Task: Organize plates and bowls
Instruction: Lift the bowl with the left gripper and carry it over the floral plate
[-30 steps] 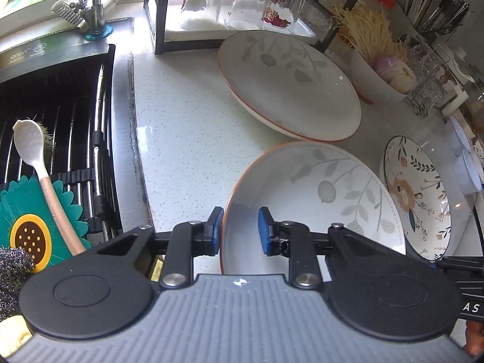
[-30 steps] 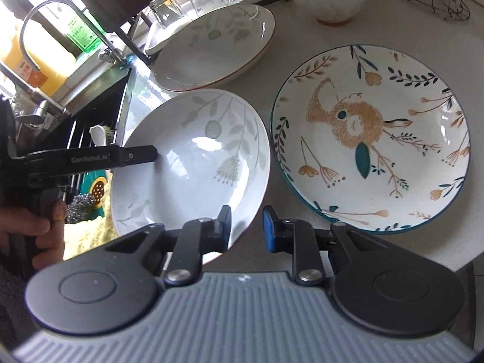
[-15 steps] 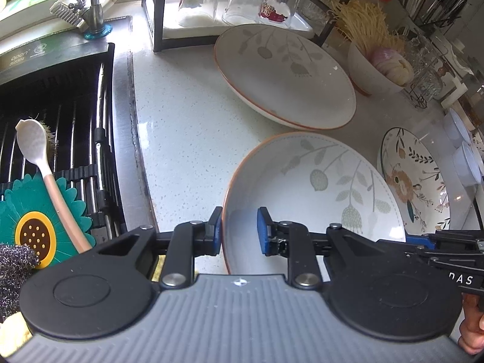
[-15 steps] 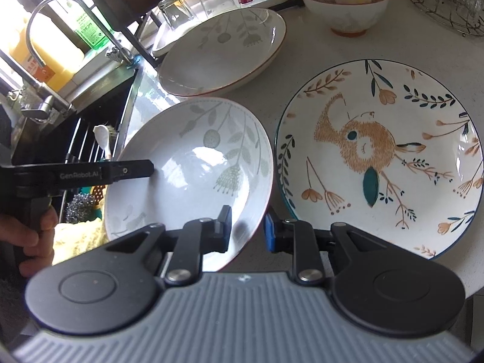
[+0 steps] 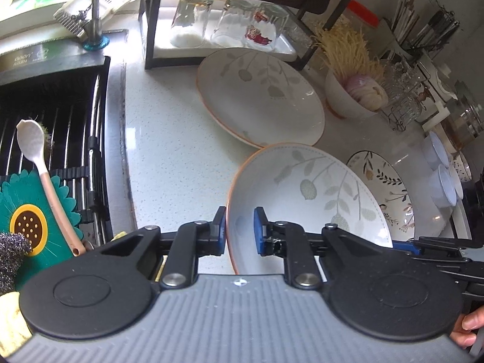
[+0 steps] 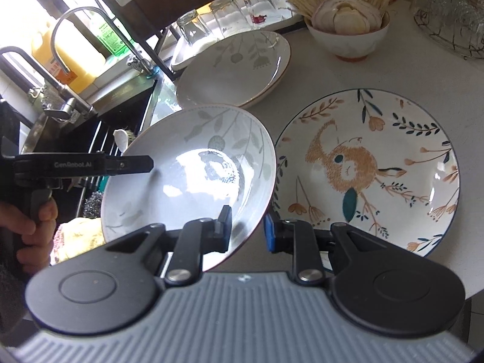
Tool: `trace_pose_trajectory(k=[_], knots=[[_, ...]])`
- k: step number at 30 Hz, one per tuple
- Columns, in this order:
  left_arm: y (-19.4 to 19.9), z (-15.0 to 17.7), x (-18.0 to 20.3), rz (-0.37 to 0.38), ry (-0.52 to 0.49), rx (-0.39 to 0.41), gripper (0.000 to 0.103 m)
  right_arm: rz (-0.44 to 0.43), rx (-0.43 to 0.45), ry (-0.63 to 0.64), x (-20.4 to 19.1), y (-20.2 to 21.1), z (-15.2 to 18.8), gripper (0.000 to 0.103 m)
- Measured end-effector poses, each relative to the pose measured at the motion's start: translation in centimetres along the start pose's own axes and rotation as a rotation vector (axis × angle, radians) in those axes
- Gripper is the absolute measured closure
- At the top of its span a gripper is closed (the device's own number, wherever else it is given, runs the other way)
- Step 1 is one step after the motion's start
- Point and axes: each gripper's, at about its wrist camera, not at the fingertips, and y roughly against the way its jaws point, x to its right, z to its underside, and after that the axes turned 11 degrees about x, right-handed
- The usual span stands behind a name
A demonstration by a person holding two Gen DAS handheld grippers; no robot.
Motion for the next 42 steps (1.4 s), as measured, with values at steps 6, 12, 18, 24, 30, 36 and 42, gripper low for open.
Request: trace_pose_trajectory(k=[6, 12, 18, 24, 30, 36, 42], knots=[[0.4, -0.7, 2.0, 0.004, -0.009, 0.020, 0.086, -0.003, 0.046, 0.016, 1.0, 2.0, -0.6, 0.077], [-0.5, -1.6, 4.8, 0.036, -0.030, 0.028, 0.088, 0.013, 0.082, -0.035, 3.5, 3.4, -0.9, 0.077], [-2.3, -2.3, 7.9, 0.071, -0.062, 0.024, 0.088, 0.056, 0.122, -0.064, 6.1, 4.5, -1.6, 0.077], [-4.9, -2.4, 10.9, 0.114, -0.095, -0.008, 0.089, 0.155, 0.142, -0.075, 8.7, 4.9, -1.4, 0.077], [-7.6, -2.2, 12.9, 0.124, -0.091, -0.069, 0.089, 0.210, 0.145, -0.107, 10.9, 5.0, -1.5, 0.077], [-8.4, -2.1, 14.5, 0.108, -0.144, -0.108, 0.089, 0.217, 0.118, -0.137, 12.4, 4.5, -1.5, 0.077], [-9.8, -1.8, 15.2, 0.101, -0.163, -0.143, 0.088, 0.249, 0.065, -0.118, 12.8, 3.7, -1.5, 0.077]])
